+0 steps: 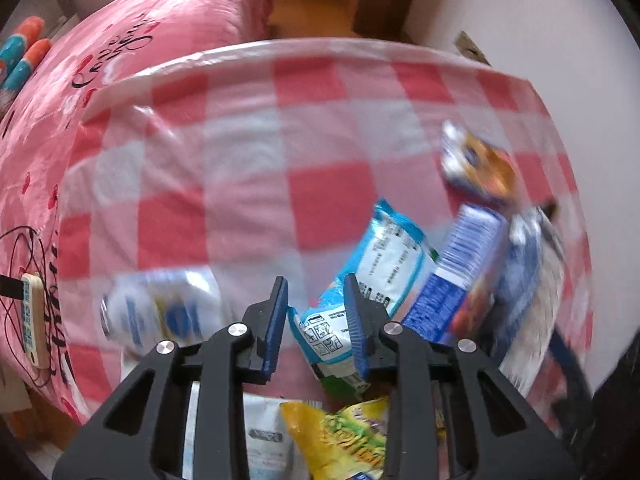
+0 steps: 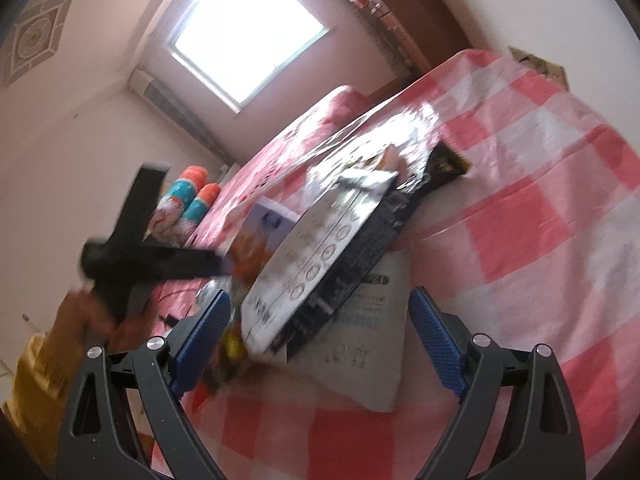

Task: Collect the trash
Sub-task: 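Grasp the yellow snack bag with the left tool while the right tool grasps the white paper bag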

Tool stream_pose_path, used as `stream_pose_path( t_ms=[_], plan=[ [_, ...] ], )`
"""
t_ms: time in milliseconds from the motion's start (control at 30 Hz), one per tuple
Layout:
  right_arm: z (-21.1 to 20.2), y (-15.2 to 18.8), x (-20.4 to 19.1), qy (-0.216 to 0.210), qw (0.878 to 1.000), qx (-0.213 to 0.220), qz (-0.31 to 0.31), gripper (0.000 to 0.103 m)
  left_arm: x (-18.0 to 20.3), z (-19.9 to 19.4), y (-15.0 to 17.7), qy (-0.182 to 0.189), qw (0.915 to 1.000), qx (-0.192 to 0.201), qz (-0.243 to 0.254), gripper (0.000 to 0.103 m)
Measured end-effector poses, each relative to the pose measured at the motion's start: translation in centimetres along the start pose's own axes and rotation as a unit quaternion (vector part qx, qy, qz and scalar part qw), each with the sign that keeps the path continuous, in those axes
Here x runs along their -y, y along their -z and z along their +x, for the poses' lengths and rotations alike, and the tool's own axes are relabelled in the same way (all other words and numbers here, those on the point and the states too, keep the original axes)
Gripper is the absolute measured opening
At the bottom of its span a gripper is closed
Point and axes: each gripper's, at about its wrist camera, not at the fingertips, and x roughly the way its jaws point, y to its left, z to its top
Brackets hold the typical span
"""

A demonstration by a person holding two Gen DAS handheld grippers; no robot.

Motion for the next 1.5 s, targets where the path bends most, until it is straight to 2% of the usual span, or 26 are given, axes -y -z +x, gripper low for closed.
stream_pose_path(
  t_ms=[133, 200, 300, 367, 533, 633, 800, 900, 967, 1167, 1367, 1500],
  plan=[
    [-0.9, -0.7, 1.4, 0.012, 1.000, 0.014, 0.017, 0.090, 1.6, -0.8, 3.8, 0.022, 0.9994, -0.007, 0.025, 0.022],
    [-1.5, -1.0, 1.8, 0.021, 0.999, 0.023, 0.019, 0.090, 2.3, -1.2, 5.2, 0.031, 0.9988, -0.010, 0.037, 0.022],
    [-2.4, -1.2, 2.3, 0.036, 0.999, 0.032, 0.018, 0.090, 3.0, -1.7, 6.8, 0.066, 0.9963, -0.023, 0.049, 0.022],
    [-2.6, -1.3, 2.4, 0.042, 0.998, 0.035, 0.015, 0.090, 2.9, -2.4, 6.7, 0.065, 0.9961, -0.014, 0.058, 0.025],
    [-3.1, -0.9, 1.3, 0.061, 0.997, 0.043, -0.016, 0.090, 4.0, -5.4, 3.9, 0.040, 0.9948, 0.057, 0.075, 0.052],
    [-3.3, -0.7, 0.6, 0.067, 0.996, 0.049, -0.025, 0.090, 5.9, -5.7, 1.2, 0.043, 0.9908, 0.093, 0.089, 0.061],
    [-4.0, -1.0, 1.0, 0.069, 0.996, 0.058, -0.019, 0.090, 10.0, -3.1, -3.3, 0.058, 0.9878, 0.099, 0.105, 0.074],
    [-4.2, -1.3, 1.6, 0.070, 0.996, 0.061, -0.011, 0.090, 12.1, -1.1, -4.8, 0.040, 0.9866, 0.096, 0.126, 0.076],
    [-4.4, -1.5, 2.1, 0.067, 0.996, 0.061, -0.006, 0.090, 12.9, 0.3, -5.7, 0.012, 0.9861, 0.092, 0.138, 0.076],
    [-4.6, -1.7, 2.6, 0.059, 0.997, 0.057, 0.002, 0.090, 13.6, 3.0, -6.9, -0.017, 0.9850, 0.077, 0.153, 0.077],
    [-4.3, -1.7, 2.2, 0.054, 0.997, 0.050, -0.009, 0.090, 13.1, 4.3, -7.6, -0.004, 0.9890, 0.062, 0.134, 0.077],
    [-3.9, -1.5, 1.8, 0.057, 0.997, 0.046, -0.020, 0.090, 12.7, 4.2, -7.1, 0.011, 0.9893, 0.071, 0.126, 0.067]
  ],
)
